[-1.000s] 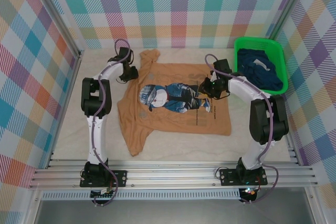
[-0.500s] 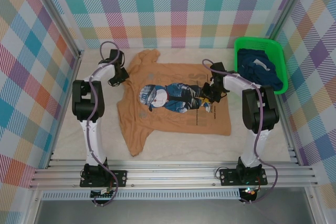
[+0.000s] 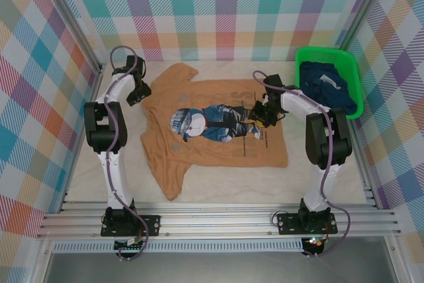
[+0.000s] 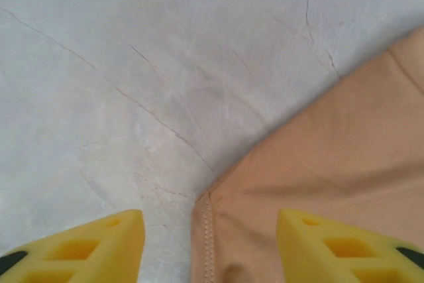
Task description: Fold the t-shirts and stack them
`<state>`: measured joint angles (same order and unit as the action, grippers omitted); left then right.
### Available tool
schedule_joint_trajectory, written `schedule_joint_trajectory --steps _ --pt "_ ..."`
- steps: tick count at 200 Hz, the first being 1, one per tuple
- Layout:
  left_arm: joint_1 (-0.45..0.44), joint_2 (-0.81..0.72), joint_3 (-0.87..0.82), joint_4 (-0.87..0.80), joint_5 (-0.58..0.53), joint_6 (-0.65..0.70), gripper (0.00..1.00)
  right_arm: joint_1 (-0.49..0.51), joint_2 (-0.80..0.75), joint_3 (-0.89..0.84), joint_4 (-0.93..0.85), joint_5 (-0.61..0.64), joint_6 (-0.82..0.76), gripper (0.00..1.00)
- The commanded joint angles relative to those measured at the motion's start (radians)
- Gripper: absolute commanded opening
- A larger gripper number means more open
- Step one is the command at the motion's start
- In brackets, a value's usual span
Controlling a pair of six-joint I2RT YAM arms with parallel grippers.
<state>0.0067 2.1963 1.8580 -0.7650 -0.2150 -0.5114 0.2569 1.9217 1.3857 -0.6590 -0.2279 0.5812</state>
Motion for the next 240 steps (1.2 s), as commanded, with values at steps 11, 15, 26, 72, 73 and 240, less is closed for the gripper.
schedule_joint_trajectory --steps 11,15,26,72,73,240 --pt "-0.044 -0.155 -0.109 -0.161 -0.044 -0.149 0.53 0.001 -0.129 -0.065 0.036 0.006 -0.020 0.34" --pt "-0.047 -0.176 -0.137 -0.172 -0.027 -0.174 0.52 -0.001 -0.137 -0.075 0.046 0.003 -0.015 0.33" --pt "-0.051 -0.246 -0.271 -0.147 0.048 -0.247 0.47 -0.006 -0.149 -0.093 0.058 -0.001 0.005 0.33" --pt "-0.098 -0.396 -0.648 0.000 0.276 -0.386 0.28 -0.028 -0.106 -0.114 0.055 0.003 0.071 0.30" --pt "-0.099 -0.396 -0.650 0.001 0.276 -0.387 0.28 -0.028 -0.103 -0.112 0.052 0.005 0.071 0.30" --pt "-0.088 -0.350 -0.405 -0.135 -0.120 -0.097 0.49 -0.026 0.154 0.237 -0.085 -0.034 -0.071 0.39"
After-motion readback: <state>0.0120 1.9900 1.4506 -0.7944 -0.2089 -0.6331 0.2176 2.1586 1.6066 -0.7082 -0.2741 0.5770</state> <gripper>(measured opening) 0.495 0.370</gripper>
